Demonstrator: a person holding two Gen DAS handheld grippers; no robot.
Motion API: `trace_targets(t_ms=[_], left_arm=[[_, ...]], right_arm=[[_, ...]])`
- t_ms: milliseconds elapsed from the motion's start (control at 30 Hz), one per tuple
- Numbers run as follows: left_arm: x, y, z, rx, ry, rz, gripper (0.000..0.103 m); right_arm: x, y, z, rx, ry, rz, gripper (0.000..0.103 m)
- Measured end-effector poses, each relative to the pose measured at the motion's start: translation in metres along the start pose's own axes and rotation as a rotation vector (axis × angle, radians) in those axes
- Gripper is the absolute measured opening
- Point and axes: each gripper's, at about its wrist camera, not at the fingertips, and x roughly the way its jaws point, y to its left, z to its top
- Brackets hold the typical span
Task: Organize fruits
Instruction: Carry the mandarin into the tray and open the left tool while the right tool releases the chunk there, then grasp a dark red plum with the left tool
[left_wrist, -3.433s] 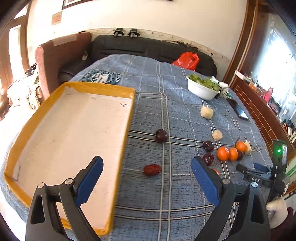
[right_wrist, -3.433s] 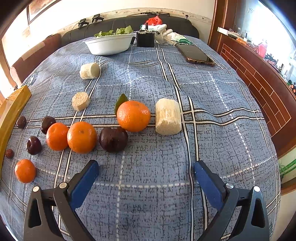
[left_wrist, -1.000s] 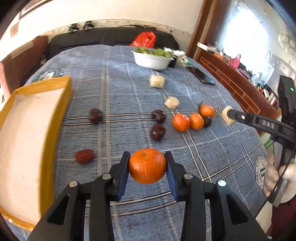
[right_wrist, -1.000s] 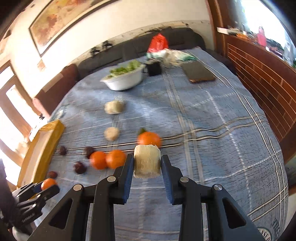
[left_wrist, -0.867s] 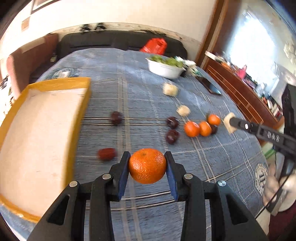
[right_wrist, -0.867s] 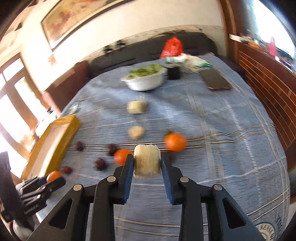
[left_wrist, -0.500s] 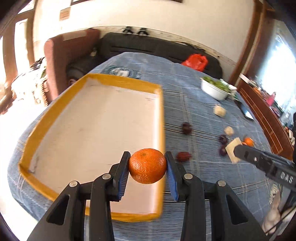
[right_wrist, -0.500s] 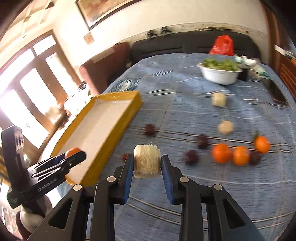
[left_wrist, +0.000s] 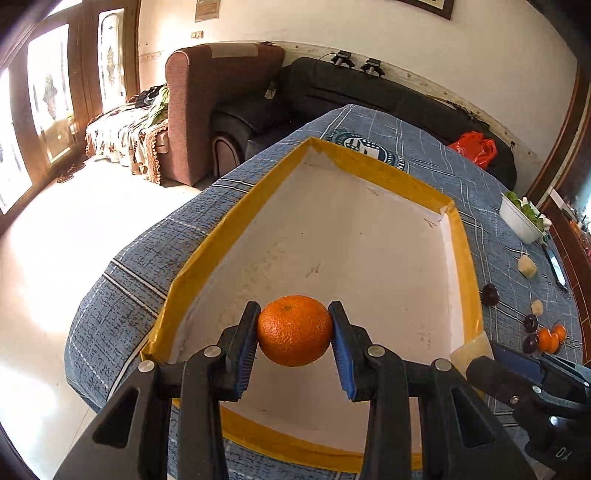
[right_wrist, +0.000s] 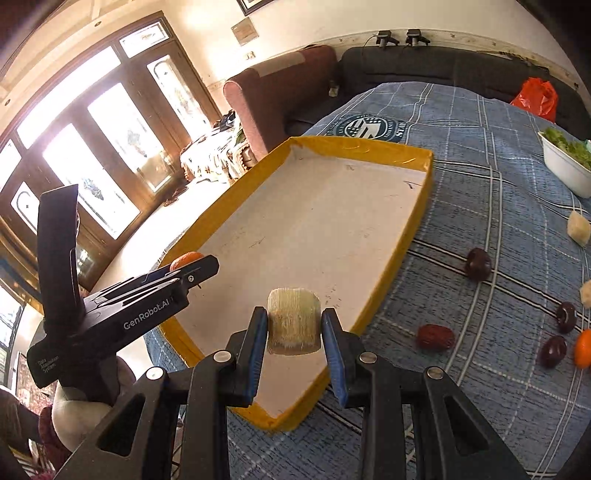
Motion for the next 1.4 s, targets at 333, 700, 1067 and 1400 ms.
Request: trace_targets(t_ms=[333,700,1067,1400], left_arm=[[0.010,0.010,-0.005,-0.011,0.013,0.038,0.037],[-0.003,0.014,-0.003,-0.032,-0.014,0.038,0.067],[-0.044,0.022,0.001,-0.120,-0.080,-0.009,0.071],[-0.070,-0.035,-0.002,-0.021,-0.121,-0.074,0.076]], right_arm=[[0.049,0.017,-0.001,-0.043,0.078,-0.003,0.034],[0.054,0.020,0.003,-0.051,0.070,-0.001,0.039],[0.017,0.024,-0.004,-0.042,-0.007,0.006,0.048],[-0.046,-0.035,-0.028,0.095,-0.108,-0.016,0.052]])
